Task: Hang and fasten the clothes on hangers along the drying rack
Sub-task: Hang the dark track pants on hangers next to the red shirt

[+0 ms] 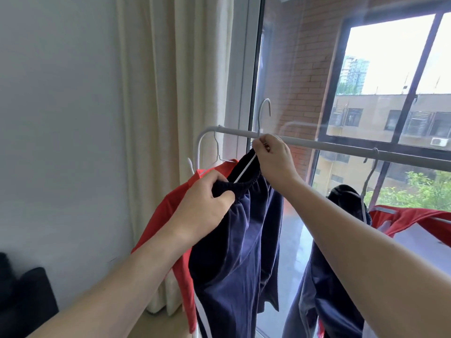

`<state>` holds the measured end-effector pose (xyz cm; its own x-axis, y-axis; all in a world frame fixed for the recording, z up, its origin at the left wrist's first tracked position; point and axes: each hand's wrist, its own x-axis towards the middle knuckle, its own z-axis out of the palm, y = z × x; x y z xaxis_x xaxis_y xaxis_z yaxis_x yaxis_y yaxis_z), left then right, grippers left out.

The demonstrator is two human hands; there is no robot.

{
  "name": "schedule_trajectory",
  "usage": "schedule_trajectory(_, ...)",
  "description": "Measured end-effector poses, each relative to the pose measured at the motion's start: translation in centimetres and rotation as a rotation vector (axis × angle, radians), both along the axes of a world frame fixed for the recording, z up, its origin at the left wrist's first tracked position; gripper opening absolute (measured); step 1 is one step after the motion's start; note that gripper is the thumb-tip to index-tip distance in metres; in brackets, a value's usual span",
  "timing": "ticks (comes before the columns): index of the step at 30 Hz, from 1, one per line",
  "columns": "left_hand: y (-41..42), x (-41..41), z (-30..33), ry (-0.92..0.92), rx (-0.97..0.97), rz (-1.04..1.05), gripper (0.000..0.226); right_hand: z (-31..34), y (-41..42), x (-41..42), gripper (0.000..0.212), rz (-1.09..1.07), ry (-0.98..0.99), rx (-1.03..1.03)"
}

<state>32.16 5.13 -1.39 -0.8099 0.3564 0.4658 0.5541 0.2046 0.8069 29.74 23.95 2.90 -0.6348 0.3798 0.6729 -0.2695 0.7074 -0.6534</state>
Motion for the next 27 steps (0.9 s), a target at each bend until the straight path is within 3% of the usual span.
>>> schedule_trajectory(4, -4.6, 1.0, -0.7, 0.107, -0.076, 0.054, 0.012, -0.6, -3.1, 1.7, 0.026, 0.003, -0.04, 0.093)
schedule_trajectory(6, -7.1, 1.7, -1.4, 0.394, -0.152, 0.107, 0.014, -1.4, -4.4, 2.2, 0.026, -0.047, -0.032, 0.089)
schedule_trajectory(9, -10.3, 2.8, -2.3, 0.975, -0.269, 0.03, 0.018, -2.7, -5.2, 3.2, 0.025, -0.13, -0.021, 0.034)
schedule_trajectory(11, -12.5, 3.5, -3.1, 1.156, -0.431, -0.073, 0.026, -3.8, -6.2, 4.2, 0.025, -0.139, -0.048, -0.005)
schedule_trajectory(12, -13.2, 4.0, -3.2, 1.068, -0.48, -0.105, 0.033, -4.4, -6.9, 4.7, 0.026, -0.133, -0.061, -0.025)
schedule_trajectory(15, -13.4, 5.0, -2.7, 0.348, -0.518, -0.039, 0.053, -6.0, -10.0, 5.9, 0.026, -0.094, -0.103, -0.062)
schedule_trajectory(17, -12.2, 4.0, -2.9, 0.126, -0.697, 0.022, 0.039, -6.4, -11.7, 6.6, 0.029, -0.066, -0.133, -0.057)
schedule_trajectory(19, -11.7, 3.0, -3.8, 0.133, -0.752, 0.054, 0.017, -6.5, -12.1, 7.4, 0.034, -0.044, -0.176, -0.043)
schedule_trajectory(24, -13.3, 2.2, -4.0, 0.257, -0.658, 0.051, 0.017, -6.0, -11.0, 9.3, 0.041, 0.11, -0.329, -0.051)
schedule_trajectory(27, -13.1, 2.6, -3.3, 0.381, -0.721, 0.111, 0.016, -5.7, -10.3, 9.4, 0.039, 0.148, -0.369, -0.06)
